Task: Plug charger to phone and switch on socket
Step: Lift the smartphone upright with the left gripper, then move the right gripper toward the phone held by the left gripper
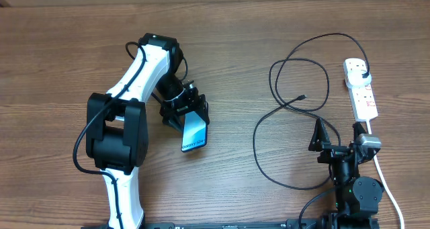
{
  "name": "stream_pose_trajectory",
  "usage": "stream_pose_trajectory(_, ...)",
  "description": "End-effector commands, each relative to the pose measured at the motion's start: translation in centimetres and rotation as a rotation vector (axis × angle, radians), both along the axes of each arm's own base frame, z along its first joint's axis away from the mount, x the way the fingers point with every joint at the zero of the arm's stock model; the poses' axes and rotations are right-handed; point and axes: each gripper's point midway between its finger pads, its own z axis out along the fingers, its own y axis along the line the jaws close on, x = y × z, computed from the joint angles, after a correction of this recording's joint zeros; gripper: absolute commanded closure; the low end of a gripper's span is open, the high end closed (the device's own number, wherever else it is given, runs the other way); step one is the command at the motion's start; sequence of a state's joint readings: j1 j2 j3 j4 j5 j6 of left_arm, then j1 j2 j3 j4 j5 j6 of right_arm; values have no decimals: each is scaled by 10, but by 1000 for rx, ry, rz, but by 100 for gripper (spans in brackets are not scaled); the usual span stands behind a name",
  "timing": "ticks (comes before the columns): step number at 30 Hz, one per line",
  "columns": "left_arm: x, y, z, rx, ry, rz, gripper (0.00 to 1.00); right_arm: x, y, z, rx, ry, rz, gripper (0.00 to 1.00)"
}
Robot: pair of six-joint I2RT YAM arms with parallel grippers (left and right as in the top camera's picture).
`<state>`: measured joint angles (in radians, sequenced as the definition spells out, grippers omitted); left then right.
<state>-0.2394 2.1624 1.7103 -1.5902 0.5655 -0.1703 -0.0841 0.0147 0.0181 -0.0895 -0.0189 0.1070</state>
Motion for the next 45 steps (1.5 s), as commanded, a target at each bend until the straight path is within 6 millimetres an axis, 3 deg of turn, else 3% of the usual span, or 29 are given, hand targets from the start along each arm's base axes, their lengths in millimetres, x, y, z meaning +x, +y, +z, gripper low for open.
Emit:
stream_pose_trajectory(1,3,-17,16,-142,1,8,32,0,1,-1,-4,-7,2,0)
stream_pose_trajectory(37,2,-29,28,-232,26,45,29,0,1,0,-5,-10,3,0)
stream_pose_trajectory(41,3,-28,28,-233,24,48,29,0,21,2,27,-20,121,0)
stream_pose_trajectory(45,7,-32,29,-260,13,60,29,-6,55,6,275,-6,314,0)
